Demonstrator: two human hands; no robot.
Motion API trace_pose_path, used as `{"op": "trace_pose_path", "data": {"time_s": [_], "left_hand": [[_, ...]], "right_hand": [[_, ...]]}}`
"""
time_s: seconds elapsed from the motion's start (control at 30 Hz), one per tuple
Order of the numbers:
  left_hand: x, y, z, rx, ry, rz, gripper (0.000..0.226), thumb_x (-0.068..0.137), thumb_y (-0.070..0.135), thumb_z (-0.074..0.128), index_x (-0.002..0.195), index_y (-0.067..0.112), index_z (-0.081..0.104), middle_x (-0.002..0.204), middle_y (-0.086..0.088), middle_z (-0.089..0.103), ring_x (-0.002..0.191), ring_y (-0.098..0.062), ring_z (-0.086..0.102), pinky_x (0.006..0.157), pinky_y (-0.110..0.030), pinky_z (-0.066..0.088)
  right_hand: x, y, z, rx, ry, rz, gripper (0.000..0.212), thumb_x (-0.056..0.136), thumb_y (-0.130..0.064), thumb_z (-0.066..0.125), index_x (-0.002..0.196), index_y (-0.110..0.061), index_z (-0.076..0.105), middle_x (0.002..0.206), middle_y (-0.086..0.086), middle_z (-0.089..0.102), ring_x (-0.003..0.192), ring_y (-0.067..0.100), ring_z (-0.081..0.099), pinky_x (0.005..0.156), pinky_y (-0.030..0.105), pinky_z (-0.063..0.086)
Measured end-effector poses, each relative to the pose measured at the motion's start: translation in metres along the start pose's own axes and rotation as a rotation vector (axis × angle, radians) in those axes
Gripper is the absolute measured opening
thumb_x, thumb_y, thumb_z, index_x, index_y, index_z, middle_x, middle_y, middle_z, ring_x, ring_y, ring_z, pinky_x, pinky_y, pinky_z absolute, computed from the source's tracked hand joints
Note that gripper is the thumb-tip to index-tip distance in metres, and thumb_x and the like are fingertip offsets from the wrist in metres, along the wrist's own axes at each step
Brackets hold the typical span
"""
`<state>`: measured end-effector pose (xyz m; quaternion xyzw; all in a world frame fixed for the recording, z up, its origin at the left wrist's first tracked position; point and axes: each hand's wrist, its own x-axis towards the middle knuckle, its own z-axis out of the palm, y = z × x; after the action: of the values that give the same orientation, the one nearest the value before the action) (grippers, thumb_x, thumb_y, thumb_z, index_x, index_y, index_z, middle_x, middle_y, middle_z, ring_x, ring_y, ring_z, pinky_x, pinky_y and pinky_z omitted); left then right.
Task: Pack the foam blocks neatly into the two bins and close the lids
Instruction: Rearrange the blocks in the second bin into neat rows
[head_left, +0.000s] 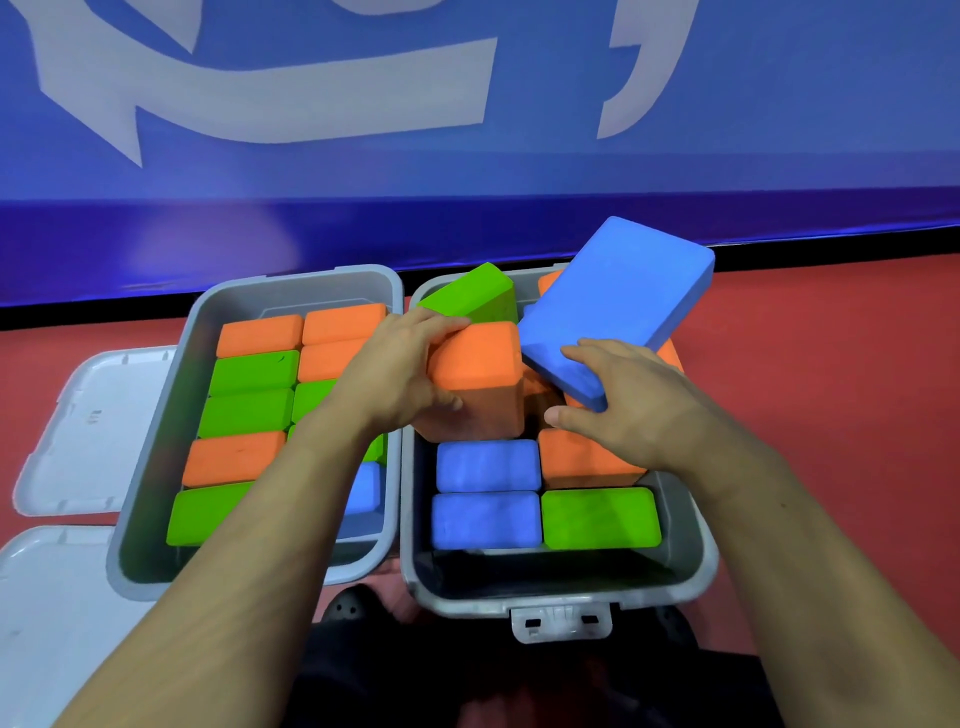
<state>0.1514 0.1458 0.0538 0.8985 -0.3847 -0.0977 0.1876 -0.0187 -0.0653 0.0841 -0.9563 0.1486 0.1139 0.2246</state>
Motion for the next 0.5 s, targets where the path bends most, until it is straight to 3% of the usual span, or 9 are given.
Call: {"op": "trace_pose_path", "data": {"time_s": [0.3, 0.5], "left_hand": [[0.008, 0.004, 0.006, 0.052, -0.017, 0.035, 0.100, 0.054, 0.041, 0.095, 0.144, 0.030, 0.054, 0.133, 0.000, 0.059, 0.118, -0.028, 0.052, 0.104, -0.042, 0.042], [0.007, 0.002, 0.043, 0.015, -0.031, 0.013, 0.099, 0.059, 0.036, 0.094, 0.146, 0.029, 0.049, 0.138, 0.002, 0.054, 0.123, -0.025, 0.045, 0.106, -0.041, 0.040]], "right_hand": [[-0.001, -0.001, -0.002, -0.003, -0.006, -0.007, 0.079, 0.088, -0.061, 0.063, 0.154, -0.029, 0.033, 0.162, -0.005, 0.029, 0.148, 0.020, 0.026, 0.118, 0.038, 0.026], [0.001, -0.002, 0.000, 0.034, -0.012, -0.007, 0.079, 0.088, -0.061, 0.064, 0.154, -0.029, 0.033, 0.161, -0.007, 0.030, 0.147, 0.019, 0.027, 0.117, 0.037, 0.027]]}}
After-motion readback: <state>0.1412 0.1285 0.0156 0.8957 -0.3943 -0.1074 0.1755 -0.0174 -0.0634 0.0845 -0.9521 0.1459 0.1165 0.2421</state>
